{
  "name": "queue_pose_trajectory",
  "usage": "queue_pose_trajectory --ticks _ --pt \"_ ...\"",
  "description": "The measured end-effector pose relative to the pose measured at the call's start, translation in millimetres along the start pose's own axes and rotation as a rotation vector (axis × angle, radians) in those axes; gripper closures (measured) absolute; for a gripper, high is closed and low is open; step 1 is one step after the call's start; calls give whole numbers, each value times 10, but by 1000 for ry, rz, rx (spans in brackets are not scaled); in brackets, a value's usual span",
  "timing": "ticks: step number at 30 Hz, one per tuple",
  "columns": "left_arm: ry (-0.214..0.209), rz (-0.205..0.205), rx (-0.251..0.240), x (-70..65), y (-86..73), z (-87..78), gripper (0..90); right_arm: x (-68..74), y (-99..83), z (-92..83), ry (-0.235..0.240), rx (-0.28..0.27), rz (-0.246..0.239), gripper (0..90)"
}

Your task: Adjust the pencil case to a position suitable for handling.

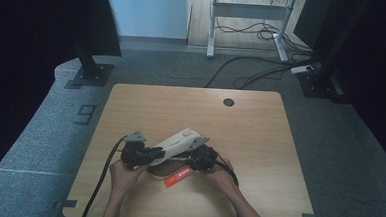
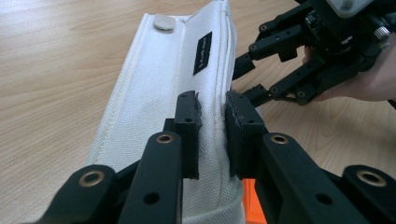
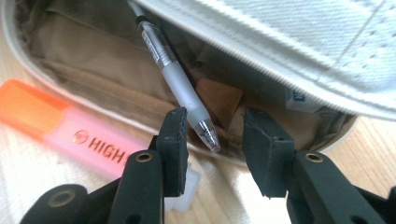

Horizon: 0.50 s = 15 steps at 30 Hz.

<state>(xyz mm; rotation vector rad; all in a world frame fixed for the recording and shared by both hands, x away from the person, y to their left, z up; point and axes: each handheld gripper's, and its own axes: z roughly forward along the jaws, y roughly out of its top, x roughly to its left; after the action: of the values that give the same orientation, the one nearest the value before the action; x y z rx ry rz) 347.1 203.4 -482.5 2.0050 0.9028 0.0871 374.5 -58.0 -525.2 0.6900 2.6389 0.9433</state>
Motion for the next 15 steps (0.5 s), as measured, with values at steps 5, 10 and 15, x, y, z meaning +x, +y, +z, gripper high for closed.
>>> queue_pose_trajectory --ticks 5,10,15 --pt "0 -1 1 -2 0 1 760 -32 33 32 -25 -9 -3 589" --pt "1 0 1 -3 0 2 759 -64 79 41 -40 -16 -4 585" --pt "0 -1 1 0 -1 2 760 -103 68 47 -45 -15 7 581"
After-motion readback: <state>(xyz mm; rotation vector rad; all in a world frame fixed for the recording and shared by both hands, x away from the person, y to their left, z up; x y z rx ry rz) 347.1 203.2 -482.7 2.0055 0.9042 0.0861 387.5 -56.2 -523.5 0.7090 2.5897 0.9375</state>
